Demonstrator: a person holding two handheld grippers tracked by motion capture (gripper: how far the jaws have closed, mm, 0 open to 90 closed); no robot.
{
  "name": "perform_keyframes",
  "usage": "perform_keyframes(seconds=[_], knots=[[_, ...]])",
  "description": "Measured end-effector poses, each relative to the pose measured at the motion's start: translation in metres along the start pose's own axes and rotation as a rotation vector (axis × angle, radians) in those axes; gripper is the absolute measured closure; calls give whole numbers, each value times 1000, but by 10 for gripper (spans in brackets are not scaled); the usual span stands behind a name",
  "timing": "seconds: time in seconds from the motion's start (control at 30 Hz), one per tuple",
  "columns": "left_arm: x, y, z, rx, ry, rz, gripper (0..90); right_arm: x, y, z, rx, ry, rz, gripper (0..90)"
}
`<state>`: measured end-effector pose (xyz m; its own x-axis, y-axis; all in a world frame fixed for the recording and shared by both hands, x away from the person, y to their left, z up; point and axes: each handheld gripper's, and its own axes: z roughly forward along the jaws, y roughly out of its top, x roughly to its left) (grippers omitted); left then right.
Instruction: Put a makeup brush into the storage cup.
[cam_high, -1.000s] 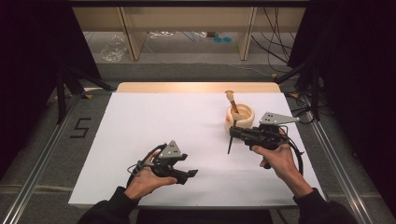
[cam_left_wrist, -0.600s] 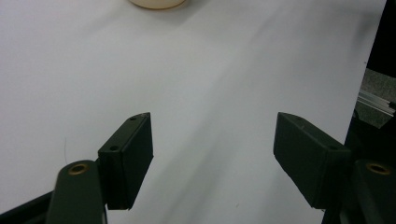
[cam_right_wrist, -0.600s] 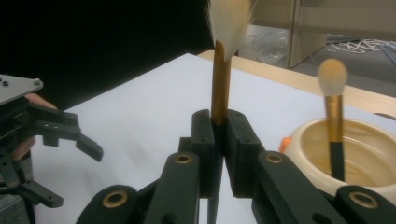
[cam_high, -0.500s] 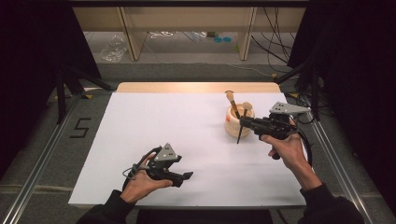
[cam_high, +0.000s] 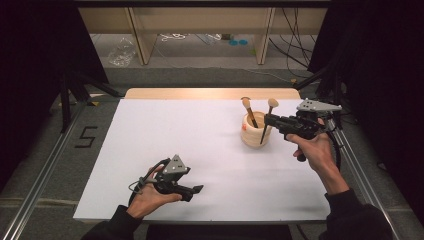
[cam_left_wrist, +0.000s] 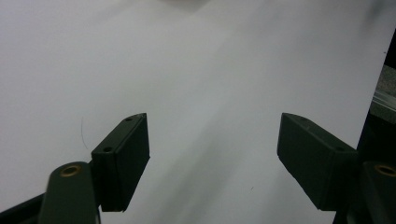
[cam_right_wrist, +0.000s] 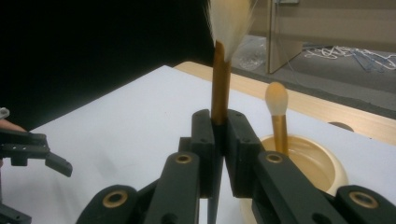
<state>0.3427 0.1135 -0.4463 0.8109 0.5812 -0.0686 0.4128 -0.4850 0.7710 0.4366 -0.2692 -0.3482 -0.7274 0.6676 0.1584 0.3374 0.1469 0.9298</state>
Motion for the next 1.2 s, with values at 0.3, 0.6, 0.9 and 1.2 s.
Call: perform_keyframes(seconds=[0.3,0.6,0.9,1.2], knots=[[-2,-2,3,28,-1,23,246,-5,9,0,-13,-26,-16,833],[-2,-3,3,38,5,20,246,-15,15,4,-16,-53,-5,834],[-1,-3,5,33,-10,17,246,-27,18,9,-21,-78,10,834],[-1,-3,4,38,-6,18,246,-35,23,16,-29,-111,4,834]])
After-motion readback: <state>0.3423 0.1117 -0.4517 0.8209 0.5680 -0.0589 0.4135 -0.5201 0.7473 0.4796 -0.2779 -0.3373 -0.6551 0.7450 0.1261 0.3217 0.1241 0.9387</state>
